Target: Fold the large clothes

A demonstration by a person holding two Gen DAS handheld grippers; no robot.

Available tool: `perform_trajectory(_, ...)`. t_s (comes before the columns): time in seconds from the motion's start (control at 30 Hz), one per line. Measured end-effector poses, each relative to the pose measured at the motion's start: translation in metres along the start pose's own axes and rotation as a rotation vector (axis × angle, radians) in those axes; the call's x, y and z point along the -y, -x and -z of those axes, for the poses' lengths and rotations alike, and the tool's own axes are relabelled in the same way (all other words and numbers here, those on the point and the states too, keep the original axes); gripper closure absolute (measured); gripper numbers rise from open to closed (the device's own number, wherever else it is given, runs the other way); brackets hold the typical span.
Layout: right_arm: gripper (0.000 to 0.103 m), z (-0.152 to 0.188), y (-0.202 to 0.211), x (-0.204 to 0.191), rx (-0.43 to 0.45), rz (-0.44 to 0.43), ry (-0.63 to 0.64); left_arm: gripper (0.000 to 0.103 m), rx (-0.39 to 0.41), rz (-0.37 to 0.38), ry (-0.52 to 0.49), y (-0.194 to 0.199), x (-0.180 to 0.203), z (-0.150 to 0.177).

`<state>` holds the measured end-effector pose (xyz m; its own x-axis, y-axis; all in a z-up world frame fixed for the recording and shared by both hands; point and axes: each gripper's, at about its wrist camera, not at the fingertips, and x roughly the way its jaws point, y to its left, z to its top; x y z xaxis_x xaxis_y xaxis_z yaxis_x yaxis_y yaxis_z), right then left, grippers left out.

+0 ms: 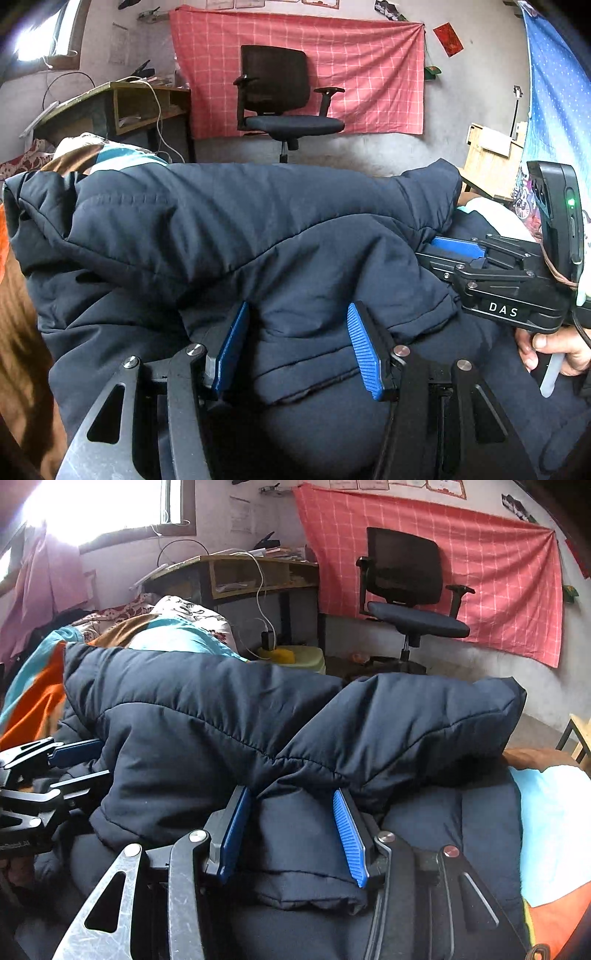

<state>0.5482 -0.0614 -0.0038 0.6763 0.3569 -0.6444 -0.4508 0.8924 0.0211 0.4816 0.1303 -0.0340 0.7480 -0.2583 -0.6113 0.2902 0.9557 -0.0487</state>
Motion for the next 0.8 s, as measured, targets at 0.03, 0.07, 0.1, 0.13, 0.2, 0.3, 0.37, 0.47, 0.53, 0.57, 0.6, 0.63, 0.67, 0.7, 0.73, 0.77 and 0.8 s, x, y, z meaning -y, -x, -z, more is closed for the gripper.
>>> perform_trajectory(0.03, 0.059, 0.002, -0.001, 0.000, 0.006, 0.004, 0.002, 0.054, 0.002, 0.000, -0.002, 0.001, 0.000, 0.002)
perform_trajectory(0.07, 0.059, 0.004, -0.003, 0.000, 0.012, 0.004, -0.001, 0.054, 0.003, 0.001, -0.002, 0.001, 0.001, 0.003)
perform_trajectory(0.1, 0.059, 0.008, -0.003, 0.000, 0.015, 0.004, -0.004, 0.054, 0.003, 0.002, -0.001, 0.000, 0.000, 0.004)
perform_trajectory(0.13, 0.059, 0.009, -0.004, 0.001, 0.017, 0.004, -0.007, 0.054, 0.005, 0.003, -0.001, 0.000, 0.000, 0.005)
perform_trajectory(0.2, 0.059, 0.011, -0.005, 0.002, 0.017, 0.008, -0.006, 0.054, 0.006, 0.003, -0.003, 0.000, 0.002, 0.005)
perform_trajectory(0.3, 0.059, 0.012, -0.009, 0.003, 0.012, 0.008, -0.007, 0.054, 0.006, 0.002, -0.005, -0.001, 0.001, 0.005)
perform_trajectory(0.37, 0.059, 0.012, -0.011, 0.004, 0.010, 0.007, -0.010, 0.054, 0.006, 0.001, -0.004, -0.001, 0.001, 0.006)
perform_trajectory(0.47, 0.059, 0.012, -0.012, 0.003, 0.008, 0.013, -0.006, 0.054, 0.004, -0.018, -0.018, -0.002, 0.005, 0.005)
perform_trajectory(0.53, 0.059, 0.013, -0.011, 0.003, 0.009, 0.011, -0.008, 0.054, 0.009, -0.024, -0.022, -0.001, 0.008, 0.006)
perform_trajectory(0.57, 0.059, 0.013, -0.011, 0.003, 0.010, 0.010, -0.009, 0.054, 0.010, -0.026, -0.024, 0.000, 0.008, 0.006)
perform_trajectory(0.6, 0.059, 0.013, -0.011, 0.002, 0.011, 0.010, -0.010, 0.053, 0.013, -0.028, -0.025, 0.002, 0.008, 0.005)
perform_trajectory(0.63, 0.059, 0.013, -0.010, 0.002, 0.013, 0.009, -0.012, 0.053, 0.015, -0.031, -0.025, 0.003, 0.008, 0.004)
perform_trajectory(0.67, 0.059, 0.014, -0.009, 0.001, 0.018, 0.010, -0.011, 0.048, 0.012, -0.046, -0.020, 0.005, 0.010, 0.003)
perform_trajectory(0.7, 0.059, 0.014, -0.008, 0.001, 0.022, 0.008, -0.013, 0.039, 0.001, -0.067, -0.006, 0.006, 0.011, 0.001)
perform_trajectory(0.73, 0.059, 0.013, -0.006, 0.003, 0.026, 0.001, -0.019, 0.035, -0.013, -0.088, 0.025, 0.008, 0.010, -0.001)
perform_trajectory(0.77, 0.059, 0.013, -0.005, 0.004, 0.029, -0.010, -0.031, 0.030, -0.025, -0.094, 0.056, 0.010, 0.008, -0.003)
perform_trajectory(0.8, 0.058, 0.012, -0.003, 0.006, 0.030, -0.015, -0.037, 0.030, -0.030, -0.093, 0.086, 0.013, 0.005, -0.004)
